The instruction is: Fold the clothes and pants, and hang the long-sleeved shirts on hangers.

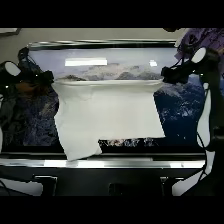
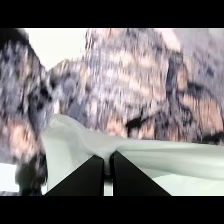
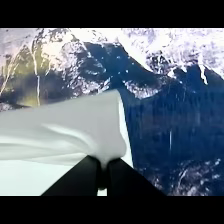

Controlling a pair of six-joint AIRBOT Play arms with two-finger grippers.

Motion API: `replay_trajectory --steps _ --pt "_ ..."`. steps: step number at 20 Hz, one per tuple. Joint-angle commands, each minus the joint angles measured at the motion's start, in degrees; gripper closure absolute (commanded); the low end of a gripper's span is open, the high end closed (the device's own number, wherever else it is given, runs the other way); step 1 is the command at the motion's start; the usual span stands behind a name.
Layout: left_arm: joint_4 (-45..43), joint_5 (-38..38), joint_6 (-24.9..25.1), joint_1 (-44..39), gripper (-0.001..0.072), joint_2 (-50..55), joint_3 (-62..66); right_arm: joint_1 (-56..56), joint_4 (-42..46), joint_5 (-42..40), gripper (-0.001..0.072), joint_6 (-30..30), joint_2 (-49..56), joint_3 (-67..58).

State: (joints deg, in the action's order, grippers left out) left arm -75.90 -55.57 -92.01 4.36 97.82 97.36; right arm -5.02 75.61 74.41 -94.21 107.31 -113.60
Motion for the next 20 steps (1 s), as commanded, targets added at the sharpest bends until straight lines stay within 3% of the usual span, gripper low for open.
replay_trajectory --steps 1,4,13,20 --pt "0.3 6.6 0.7 -1.1 0.0692 8.6 6.8 0.0 -0.7 -5.6 0.0685 -0.5 5.7 -0.1" --pt "0.3 2.9 0.7 -1.1 0.0691 9.5 7.2 0.0 -1.1 -4.8 0.0685 -0.2 5.8 -0.1" --pt "-4.4 -23.5 -1.8 -1.2 0.0691 9.9 7.1 0.0 -0.9 8.7 0.0684 -0.1 5.9 3.2" --pt "-5.6 -28.2 -2.1 -1.9 0.0691 10.2 2.9 0.0 -0.4 9.7 0.0684 -0.1 6.0 8.4"
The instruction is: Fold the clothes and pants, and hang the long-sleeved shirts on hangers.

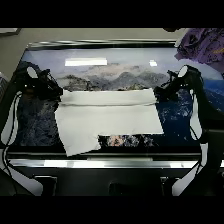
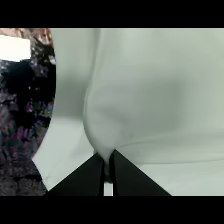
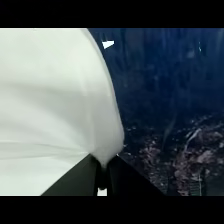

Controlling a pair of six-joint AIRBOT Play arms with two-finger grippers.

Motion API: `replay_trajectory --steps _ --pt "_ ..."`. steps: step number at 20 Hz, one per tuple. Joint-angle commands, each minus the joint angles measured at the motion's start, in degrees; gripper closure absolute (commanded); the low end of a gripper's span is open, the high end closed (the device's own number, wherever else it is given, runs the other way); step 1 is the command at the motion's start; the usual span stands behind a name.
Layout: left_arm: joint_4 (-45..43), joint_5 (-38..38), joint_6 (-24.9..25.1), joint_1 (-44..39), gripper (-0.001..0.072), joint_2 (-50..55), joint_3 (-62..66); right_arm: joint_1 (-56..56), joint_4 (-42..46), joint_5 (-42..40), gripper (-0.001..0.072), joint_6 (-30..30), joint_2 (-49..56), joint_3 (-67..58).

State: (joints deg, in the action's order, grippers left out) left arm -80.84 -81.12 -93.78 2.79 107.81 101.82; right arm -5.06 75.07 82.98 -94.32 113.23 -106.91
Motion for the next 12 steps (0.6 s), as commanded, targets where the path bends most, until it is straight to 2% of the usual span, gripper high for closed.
replay_trajectory --steps 1,6,7,8,9,10,11,12 --pt "-0.7 -2.6 -0.3 -0.4 0.0691 0.5 -1.7 0.0 0.1 1.1 0.0684 0.0 0.1 2.0" --pt "-0.6 -1.8 -0.3 -0.8 0.0687 2.2 -1.8 0.0 -2.0 2.6 0.0681 0.0 1.0 1.9" --pt "-0.6 -1.4 -0.3 -0.9 0.0673 2.4 -1.8 0.0 -2.8 3.1 0.0631 0.0 1.3 1.9" --pt "-0.7 -0.8 -1.1 -1.0 0.0599 2.5 -1.8 0.0 -3.1 3.5 0.0525 0.0 1.4 1.9" --pt "-0.6 -0.1 -1.9 -1.1 0.0484 2.4 -1.7 0.0 -4.2 3.8 0.042 0.0 1.3 1.9" --pt "-0.6 0.1 -2.3 -1.1 0.0331 2.4 -1.2 0.0 -5.2 4.0 0.0346 0.0 1.1 1.9" --pt "-0.6 0.1 -2.3 -1.1 0.0235 2.3 -0.3 0.0 -5.8 4.2 0.029 0.0 0.7 1.9" --pt "-0.7 -0.5 -2.3 -1.0 0.0178 1.9 1.0 0.0 -5.8 4.5 0.0233 0.1 -0.2 1.9"
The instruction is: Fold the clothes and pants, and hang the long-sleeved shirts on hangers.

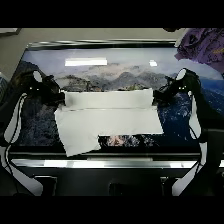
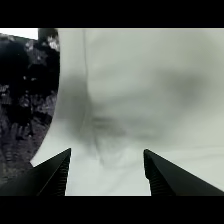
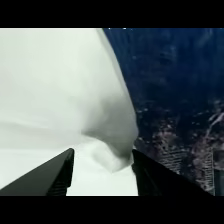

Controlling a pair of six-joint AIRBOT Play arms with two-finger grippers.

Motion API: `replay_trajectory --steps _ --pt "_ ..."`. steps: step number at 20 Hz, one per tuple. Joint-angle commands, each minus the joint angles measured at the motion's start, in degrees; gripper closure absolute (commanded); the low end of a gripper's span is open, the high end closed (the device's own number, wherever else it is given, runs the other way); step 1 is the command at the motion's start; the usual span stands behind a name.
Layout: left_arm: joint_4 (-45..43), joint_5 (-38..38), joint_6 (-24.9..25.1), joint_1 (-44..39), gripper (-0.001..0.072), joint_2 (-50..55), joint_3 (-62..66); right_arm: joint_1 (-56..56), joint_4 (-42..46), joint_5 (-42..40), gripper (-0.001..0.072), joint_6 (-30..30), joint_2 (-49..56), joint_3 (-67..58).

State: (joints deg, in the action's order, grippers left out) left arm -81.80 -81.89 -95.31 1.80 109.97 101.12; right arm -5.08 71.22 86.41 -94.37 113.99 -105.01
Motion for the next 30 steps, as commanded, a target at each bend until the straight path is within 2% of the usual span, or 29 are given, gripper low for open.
replay_trajectory --steps 1,5,8,12,16,21,30 --pt "-0.2 -1.2 -0.7 0.5 0.0174 -0.9 3.2 0.0 -1.6 1.9 0.0215 1.6 -2.3 0.0" --pt "-6.8 -8.2 1.0 4.8 0.0175 -8.5 0.5 -6.0 -3.1 3.9 0.0217 6.7 -10.4 0.5" --pt "-6.1 -6.1 0.4 10.7 0.0175 -19.8 -16.7 -15.3 -9.5 2.8 0.0218 9.2 -17.8 9.7" --pt "4.4 4.0 1.9 16.2 0.0175 -40.2 -49.9 -22.9 -13.5 -2.3 0.0233 11.3 -28.2 29.8" --pt "18.8 12.6 8.1 17.0 0.0175 -54.7 -72.9 -23.3 -13.6 -6.0 0.0233 11.7 -33.3 40.3" --pt "35.2 14.9 18.3 17.0 0.0176 -57.3 -82.8 -23.2 -15.3 -6.0 0.0233 12.0 -33.5 42.2" --pt "37.1 19.8 18.9 15.5 0.0176 -54.0 -83.0 -23.2 -18.2 -4.9 0.0233 12.8 -33.5 42.2"
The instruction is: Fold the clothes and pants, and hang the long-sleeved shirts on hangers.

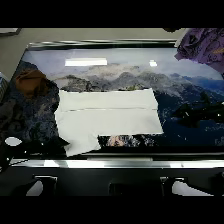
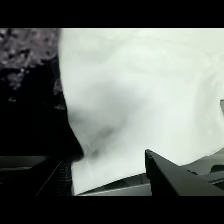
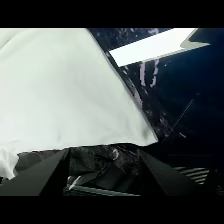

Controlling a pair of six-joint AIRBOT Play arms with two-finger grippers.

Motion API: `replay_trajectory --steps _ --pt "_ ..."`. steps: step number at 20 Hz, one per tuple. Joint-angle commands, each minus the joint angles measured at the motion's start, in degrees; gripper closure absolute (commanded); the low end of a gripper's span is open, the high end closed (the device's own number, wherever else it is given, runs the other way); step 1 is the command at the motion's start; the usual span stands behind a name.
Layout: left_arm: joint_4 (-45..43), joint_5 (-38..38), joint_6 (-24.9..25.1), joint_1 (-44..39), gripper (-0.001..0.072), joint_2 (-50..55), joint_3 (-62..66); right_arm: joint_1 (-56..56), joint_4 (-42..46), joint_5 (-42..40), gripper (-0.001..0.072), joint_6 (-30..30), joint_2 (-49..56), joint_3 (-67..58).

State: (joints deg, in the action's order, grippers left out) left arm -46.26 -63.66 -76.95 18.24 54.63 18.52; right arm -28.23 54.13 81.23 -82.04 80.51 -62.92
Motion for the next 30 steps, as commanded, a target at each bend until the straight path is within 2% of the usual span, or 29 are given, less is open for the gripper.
replay_trajectory --steps 1,3,4,5,6,8,12,18,24,27,28,30 --pt "2.3 1.8 1.2 -1.9 0.0176 2.3 -0.3 0.0 -1.0 0.3 0.0233 0.4 0.0 0.1" --pt "4.4 1.8 2.3 -3.3 0.0196 4.1 -0.3 0.0 -1.0 0.3 0.0234 1.0 0.0 0.1" --pt "4.5 1.7 2.2 -3.6 0.0264 4.6 -0.3 0.0 -0.9 0.5 0.0234 1.6 0.0 0.1" --pt "4.5 1.6 2.2 -3.6 0.0451 4.6 -0.3 0.0 -0.3 0.5 0.0234 2.2 0.0 0.1" --pt "4.5 1.6 2.2 -3.6 0.068 4.5 -0.3 0.0 1.2 0.5 0.0234 2.7 0.0 0.1" --pt "4.5 1.6 2.2 -3.6 0.0688 4.5 -0.3 0.0 3.6 0.7 0.0233 2.8 0.5 0.2" --pt "4.5 1.0 2.2 -3.6 0.0688 4.5 -0.3 0.0 1.1 0.3 0.0232 4.6 2.8 4.6" --pt "4.5 -0.9 2.2 -3.6 0.0688 4.5 -0.3 4.6 -0.5 -8.0 0.0231 10.3 3.4 13.5" --pt "4.5 -1.5 2.2 -3.6 0.0688 4.5 -0.3 10.8 0.5 -15.0 0.0243 8.0 3.4 14.1" --pt "4.5 -1.5 2.2 -3.6 0.0689 4.4 0.2 11.1 0.6 -15.0 0.0634 8.1 3.3 14.1" --pt "4.4 -1.6 2.2 -3.6 0.0689 4.3 0.9 11.1 0.6 -14.8 0.0683 8.1 3.0 14.1" --pt "1.9 -3.4 0.7 -3.6 0.069 3.7 3.8 11.1 0.9 -13.9 0.0684 7.1 1.4 14.1"
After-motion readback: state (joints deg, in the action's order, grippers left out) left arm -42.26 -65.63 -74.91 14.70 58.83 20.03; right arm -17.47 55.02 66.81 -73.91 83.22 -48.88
